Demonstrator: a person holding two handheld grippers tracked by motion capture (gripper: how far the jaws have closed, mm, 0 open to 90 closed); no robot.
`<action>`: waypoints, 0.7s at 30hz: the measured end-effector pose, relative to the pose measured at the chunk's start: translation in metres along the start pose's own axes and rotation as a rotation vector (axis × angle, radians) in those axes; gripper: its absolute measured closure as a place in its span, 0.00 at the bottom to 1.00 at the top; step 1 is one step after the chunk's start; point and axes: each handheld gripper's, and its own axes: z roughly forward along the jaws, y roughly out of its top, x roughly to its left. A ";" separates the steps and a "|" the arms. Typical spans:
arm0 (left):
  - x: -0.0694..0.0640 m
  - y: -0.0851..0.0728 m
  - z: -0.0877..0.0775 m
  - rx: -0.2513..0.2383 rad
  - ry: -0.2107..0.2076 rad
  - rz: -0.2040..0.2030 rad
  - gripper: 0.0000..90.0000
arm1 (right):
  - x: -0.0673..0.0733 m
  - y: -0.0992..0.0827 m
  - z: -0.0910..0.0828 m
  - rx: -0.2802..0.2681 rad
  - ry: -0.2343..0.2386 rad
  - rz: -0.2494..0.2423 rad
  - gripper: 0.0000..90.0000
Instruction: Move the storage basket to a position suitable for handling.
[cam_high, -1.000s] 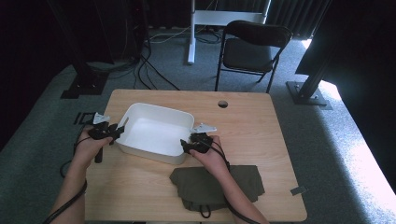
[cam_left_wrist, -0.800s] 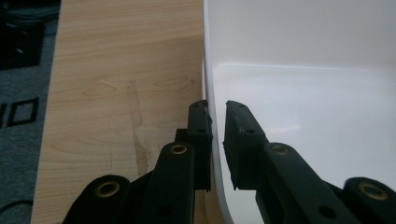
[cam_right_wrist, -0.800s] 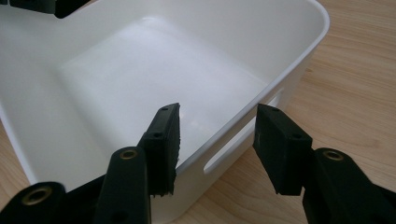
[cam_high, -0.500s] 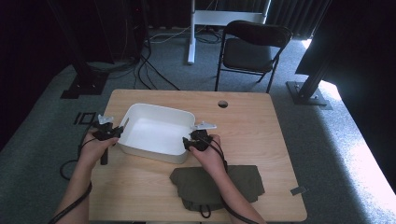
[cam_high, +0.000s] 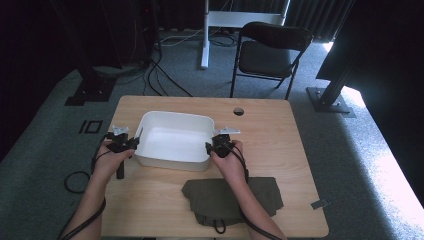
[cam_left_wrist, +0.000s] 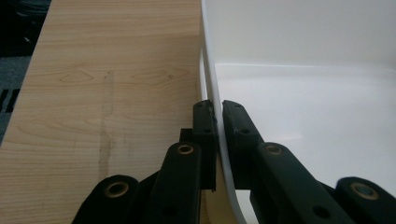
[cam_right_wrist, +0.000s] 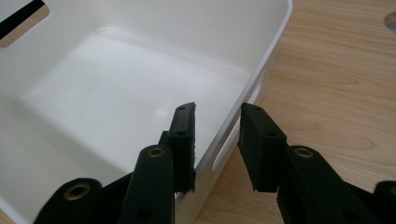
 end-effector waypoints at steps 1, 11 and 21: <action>-0.002 0.000 0.000 0.004 -0.001 0.007 0.95 | -0.003 0.000 -0.001 0.001 -0.005 0.003 0.75; -0.027 0.002 0.005 0.004 -0.011 -0.004 0.93 | -0.022 0.001 -0.006 -0.002 -0.063 0.024 0.80; -0.054 0.006 0.012 0.006 -0.042 -0.002 0.91 | -0.046 0.000 -0.014 0.004 -0.115 0.037 0.83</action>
